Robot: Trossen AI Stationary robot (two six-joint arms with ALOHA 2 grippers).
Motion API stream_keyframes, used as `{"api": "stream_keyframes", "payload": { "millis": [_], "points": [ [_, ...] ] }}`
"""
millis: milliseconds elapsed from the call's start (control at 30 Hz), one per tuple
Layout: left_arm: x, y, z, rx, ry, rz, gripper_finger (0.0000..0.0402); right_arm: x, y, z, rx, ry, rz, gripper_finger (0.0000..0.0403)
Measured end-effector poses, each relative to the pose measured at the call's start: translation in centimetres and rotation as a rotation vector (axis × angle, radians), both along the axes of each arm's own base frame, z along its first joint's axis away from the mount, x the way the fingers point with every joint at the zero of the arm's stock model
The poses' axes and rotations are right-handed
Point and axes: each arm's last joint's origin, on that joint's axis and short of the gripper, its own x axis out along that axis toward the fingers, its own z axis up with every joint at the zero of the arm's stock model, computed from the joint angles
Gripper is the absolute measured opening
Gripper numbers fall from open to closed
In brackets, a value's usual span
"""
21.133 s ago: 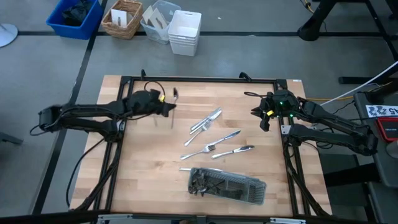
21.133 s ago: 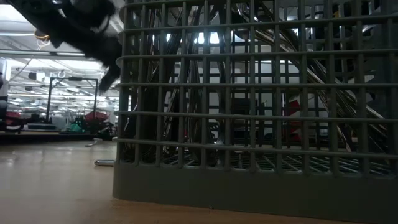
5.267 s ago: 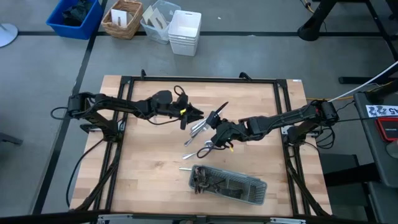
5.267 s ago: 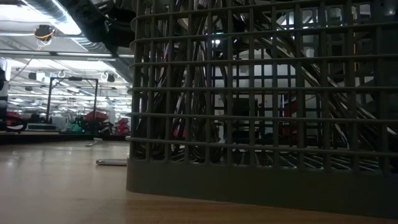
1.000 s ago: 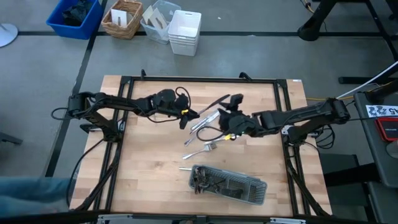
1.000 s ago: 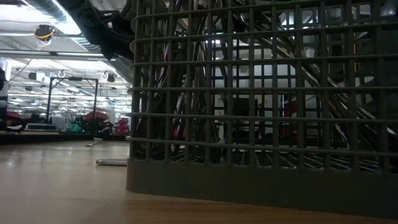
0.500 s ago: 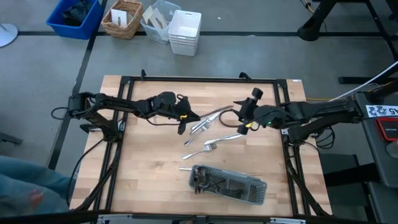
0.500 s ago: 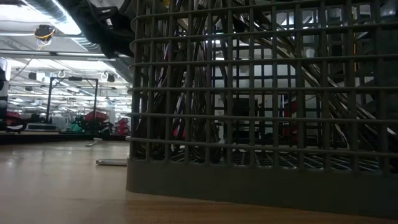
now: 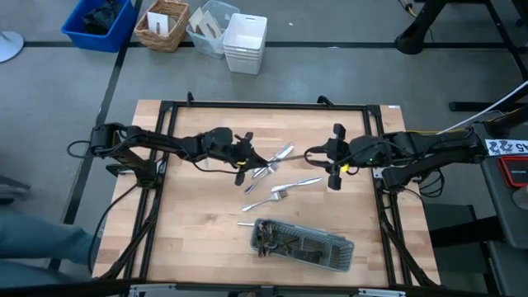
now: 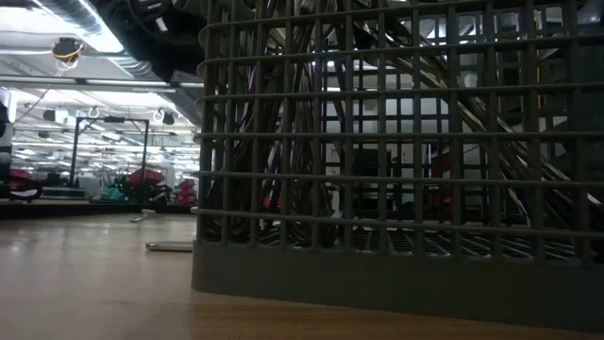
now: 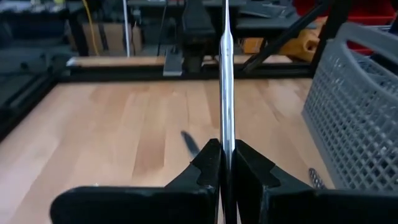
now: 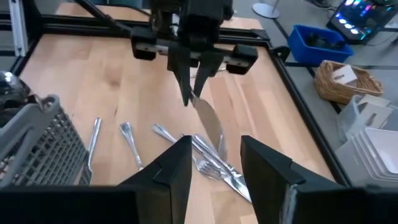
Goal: Sort silverware
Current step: Put the knife into the gray silverware rack
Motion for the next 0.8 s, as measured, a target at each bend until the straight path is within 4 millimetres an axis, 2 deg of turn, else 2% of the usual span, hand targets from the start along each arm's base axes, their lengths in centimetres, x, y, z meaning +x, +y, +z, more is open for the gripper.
{"api": "stream_keyframes", "payload": {
  "millis": [500,800],
  "points": [
    [0.2,-0.6,0.4,0.029,-0.044,-0.026,0.0016,0.3,0.1,-0.3,-0.001,0.023,0.005,0.0138],
    [0.2,-0.6,0.4,0.032,-0.040,-0.027,0.0016,2.2,0.5,-1.0,-0.011,0.013,0.034,0.0138]
  ]
}}
